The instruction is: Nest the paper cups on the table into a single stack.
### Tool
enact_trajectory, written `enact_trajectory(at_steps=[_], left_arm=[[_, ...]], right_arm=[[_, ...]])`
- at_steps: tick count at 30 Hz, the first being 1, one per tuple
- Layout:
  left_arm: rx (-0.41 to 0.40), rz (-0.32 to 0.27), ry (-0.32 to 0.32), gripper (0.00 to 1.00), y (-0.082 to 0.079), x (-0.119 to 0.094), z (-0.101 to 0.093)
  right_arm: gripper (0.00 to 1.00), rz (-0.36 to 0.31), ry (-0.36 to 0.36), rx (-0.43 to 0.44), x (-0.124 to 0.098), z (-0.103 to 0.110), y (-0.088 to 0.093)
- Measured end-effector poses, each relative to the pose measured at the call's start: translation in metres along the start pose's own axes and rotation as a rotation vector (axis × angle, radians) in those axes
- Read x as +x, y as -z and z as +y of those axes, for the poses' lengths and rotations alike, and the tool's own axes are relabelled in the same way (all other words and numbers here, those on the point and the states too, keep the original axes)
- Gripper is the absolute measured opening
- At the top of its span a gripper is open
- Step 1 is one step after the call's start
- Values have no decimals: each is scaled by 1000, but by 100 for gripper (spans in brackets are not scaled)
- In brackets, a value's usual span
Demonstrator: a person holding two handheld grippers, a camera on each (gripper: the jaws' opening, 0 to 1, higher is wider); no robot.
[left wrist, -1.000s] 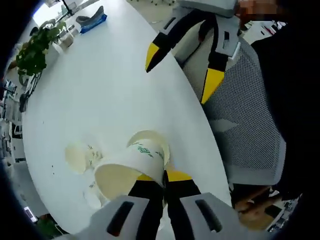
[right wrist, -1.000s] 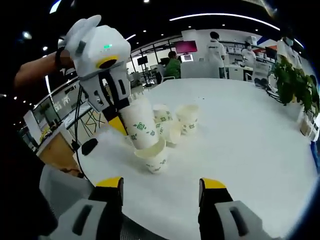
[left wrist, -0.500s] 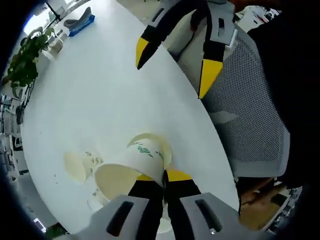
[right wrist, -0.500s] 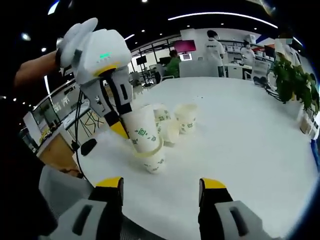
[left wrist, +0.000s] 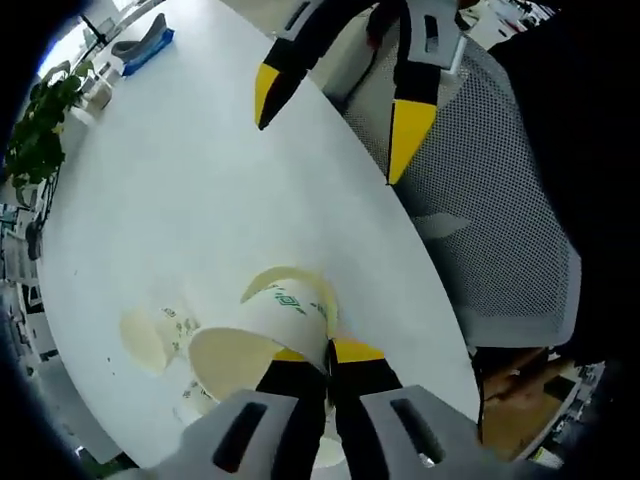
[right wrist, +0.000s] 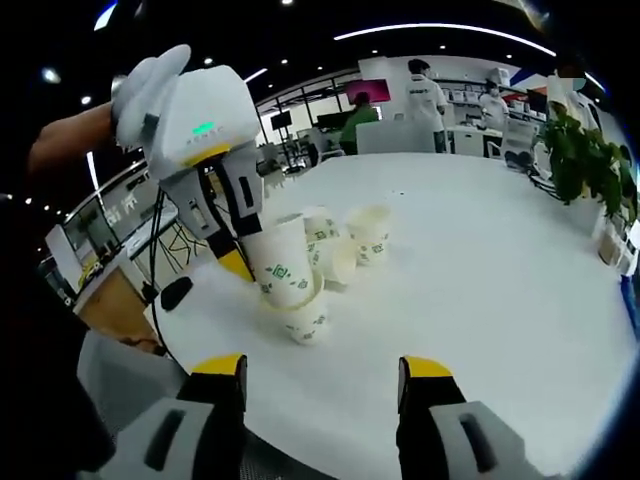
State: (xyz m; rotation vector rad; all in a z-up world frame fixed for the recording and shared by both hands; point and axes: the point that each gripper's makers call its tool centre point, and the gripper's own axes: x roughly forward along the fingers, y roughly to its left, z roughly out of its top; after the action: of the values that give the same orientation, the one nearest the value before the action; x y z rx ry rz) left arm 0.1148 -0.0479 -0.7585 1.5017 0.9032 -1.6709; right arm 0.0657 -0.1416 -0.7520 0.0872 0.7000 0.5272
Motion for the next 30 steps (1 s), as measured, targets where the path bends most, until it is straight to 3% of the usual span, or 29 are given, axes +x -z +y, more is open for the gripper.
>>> enact_trajectory(at_steps=[4, 30], left_arm=[[34, 11, -16, 0, 1, 2, 3], [45, 1, 3, 5, 1, 2, -4]], right_arm=[[60, -1, -1, 3, 0, 1, 0], [61, -7, 2, 6, 3, -1, 0]])
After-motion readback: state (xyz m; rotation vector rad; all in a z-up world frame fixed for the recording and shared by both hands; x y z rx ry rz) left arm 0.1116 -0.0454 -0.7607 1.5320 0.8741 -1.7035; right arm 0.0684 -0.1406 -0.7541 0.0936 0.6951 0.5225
